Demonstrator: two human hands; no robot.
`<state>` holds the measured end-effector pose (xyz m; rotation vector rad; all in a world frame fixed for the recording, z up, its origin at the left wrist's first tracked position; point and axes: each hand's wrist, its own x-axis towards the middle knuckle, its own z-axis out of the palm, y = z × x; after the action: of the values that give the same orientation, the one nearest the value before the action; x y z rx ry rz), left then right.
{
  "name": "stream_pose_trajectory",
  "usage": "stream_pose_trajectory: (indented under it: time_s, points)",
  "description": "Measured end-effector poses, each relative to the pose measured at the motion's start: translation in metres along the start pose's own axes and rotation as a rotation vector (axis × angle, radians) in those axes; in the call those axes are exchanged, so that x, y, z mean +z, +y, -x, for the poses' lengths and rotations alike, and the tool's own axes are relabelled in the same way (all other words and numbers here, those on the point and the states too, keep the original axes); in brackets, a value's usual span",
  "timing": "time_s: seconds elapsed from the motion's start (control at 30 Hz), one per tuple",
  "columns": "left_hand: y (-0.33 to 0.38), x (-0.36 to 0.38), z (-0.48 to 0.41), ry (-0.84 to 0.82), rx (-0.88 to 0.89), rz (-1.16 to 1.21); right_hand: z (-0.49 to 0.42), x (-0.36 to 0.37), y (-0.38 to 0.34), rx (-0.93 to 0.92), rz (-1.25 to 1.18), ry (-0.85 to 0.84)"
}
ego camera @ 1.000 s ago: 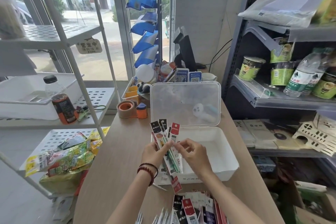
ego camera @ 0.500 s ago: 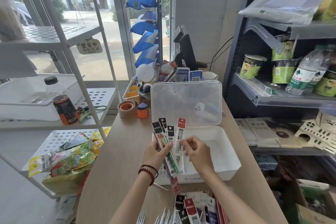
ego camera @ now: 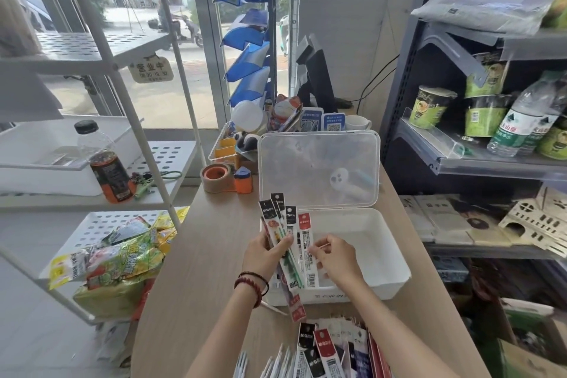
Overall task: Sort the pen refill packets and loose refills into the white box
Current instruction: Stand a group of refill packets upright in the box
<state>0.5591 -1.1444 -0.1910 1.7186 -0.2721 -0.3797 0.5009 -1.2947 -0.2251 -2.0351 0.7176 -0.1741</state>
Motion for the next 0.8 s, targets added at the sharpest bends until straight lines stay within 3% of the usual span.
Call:
stream_pose_trajectory:
  time_s: [0.23, 0.63, 0.8]
  points:
    - [-0.003, 0.002, -0.002, 0.007, -0.011, -0.047, -0.002, 0.004, 0.005, 0.064, 0.144, 0.009]
    - [-0.006, -0.001, -0.007, 0.017, -0.097, 0.053, -0.007, 0.007, 0.012, 0.057, 0.117, -0.073]
    - [-0.01, -0.003, -0.01, 0.002, -0.123, 0.105, 0.0, 0.001, -0.002, -0.034, 0.019, -0.014]
